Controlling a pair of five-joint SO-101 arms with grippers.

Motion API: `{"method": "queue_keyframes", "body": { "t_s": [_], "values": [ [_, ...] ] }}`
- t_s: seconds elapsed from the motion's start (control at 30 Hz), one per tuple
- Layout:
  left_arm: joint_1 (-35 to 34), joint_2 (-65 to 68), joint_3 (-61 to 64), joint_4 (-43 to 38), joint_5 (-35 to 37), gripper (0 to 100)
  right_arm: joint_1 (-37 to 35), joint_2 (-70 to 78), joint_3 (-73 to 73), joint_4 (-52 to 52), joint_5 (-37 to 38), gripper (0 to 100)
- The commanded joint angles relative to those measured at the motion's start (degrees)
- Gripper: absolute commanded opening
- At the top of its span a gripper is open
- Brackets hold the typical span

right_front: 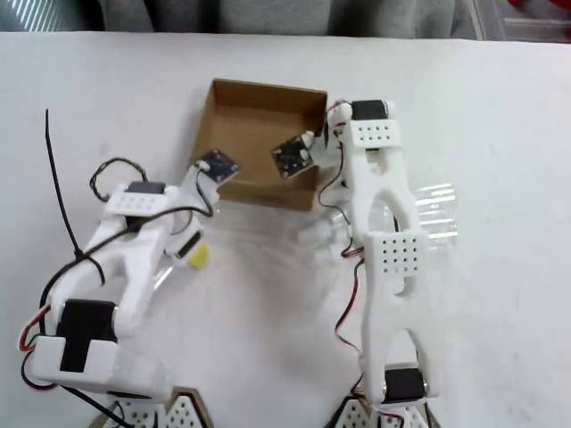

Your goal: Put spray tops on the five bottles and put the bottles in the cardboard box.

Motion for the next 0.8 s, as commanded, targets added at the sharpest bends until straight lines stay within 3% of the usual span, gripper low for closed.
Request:
{"method": "queue_keyframes", "body": {
  "t_s": [0.0,0.2,0.5,0.77],
  "values": [
    [-1.01,-2.33,0.00,-0.62,-0.70,12,1.98,0.04,-5.27,0.92,-4.92,1.5],
    [-1.01,-2.33,0.00,-0.70,-0.70,12,4.88,0.04,-17.93,11.65,-7.65,1.8],
    [-1.10,-2.33,0.09,-0.79,-0.70,12,15.43,0.04,-32.62,11.56,-34.73,1.7],
    [-1.10,-2.33,0.09,-0.79,-0.70,12,28.97,-3.12,-32.62,11.74,-50.02,1.7]
  ]
}}
